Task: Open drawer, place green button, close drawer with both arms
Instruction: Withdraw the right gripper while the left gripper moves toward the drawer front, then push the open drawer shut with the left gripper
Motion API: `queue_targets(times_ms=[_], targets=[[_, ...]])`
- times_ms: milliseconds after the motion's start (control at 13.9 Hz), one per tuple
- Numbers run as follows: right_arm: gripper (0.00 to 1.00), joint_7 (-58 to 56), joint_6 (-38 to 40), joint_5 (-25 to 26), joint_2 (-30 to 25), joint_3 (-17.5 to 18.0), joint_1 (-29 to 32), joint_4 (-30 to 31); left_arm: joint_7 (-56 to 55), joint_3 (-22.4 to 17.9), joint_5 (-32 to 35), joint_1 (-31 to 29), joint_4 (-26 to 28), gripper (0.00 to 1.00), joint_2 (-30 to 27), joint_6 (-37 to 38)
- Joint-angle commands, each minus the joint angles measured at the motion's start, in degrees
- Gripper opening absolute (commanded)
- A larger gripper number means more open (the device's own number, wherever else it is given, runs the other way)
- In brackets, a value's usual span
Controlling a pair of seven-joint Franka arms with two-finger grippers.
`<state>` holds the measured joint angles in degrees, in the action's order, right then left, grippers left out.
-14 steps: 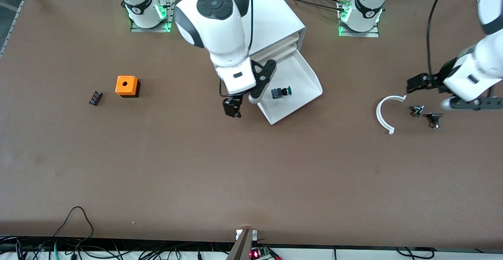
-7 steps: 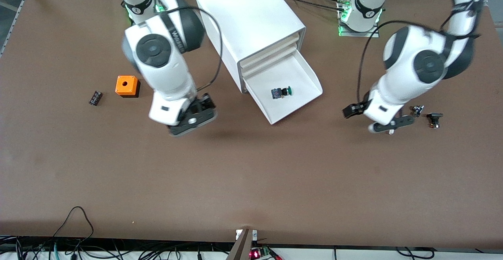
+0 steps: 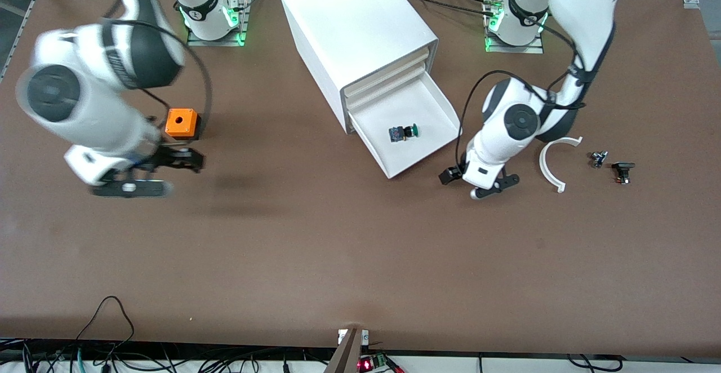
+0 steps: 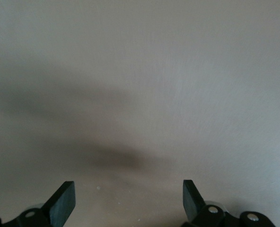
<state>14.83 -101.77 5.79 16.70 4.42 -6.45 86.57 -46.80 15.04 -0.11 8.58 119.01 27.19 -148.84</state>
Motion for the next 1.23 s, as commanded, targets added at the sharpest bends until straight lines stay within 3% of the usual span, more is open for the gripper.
queue_targets(times_ms=[0,144,433,722,866,1155], targets=[[1.0,0.9,0.7,-1.0,-5.2,0.0,3.7,2.1,-5.4,-0.5,0.2,1.5,5.0,1.0,-1.9,-2.9],[1.0,2.0,3.6,-1.1,-7.6,-1.8,3.7,2.1,-9.6,-0.2,0.2,3.7,8.2,1.0,-4.0,-2.7],[1.0,0.1,7.8,-0.6,-9.4,-3.3,3.8,2.2,-17.8,5.2,0.2,5.4,11.2,1.0,-9.0,3.4],[1.0,-4.8,6.9,-1.2,-13.7,-8.5,3.5,7.3,-17.9,10.6,0.1,5.5,11.3,1.0,-12.9,11.6],[1.0,-5.0,6.5,-1.3,-14.0,-8.6,3.2,7.8,-17.8,12.5,0.1,5.5,11.3,1.0,-13.2,15.2],[1.0,-10.7,2.7,-1.3,-17.3,-9.3,3.3,12.8,-17.7,13.3,0.1,5.4,11.2,1.0,-12.7,14.5]])
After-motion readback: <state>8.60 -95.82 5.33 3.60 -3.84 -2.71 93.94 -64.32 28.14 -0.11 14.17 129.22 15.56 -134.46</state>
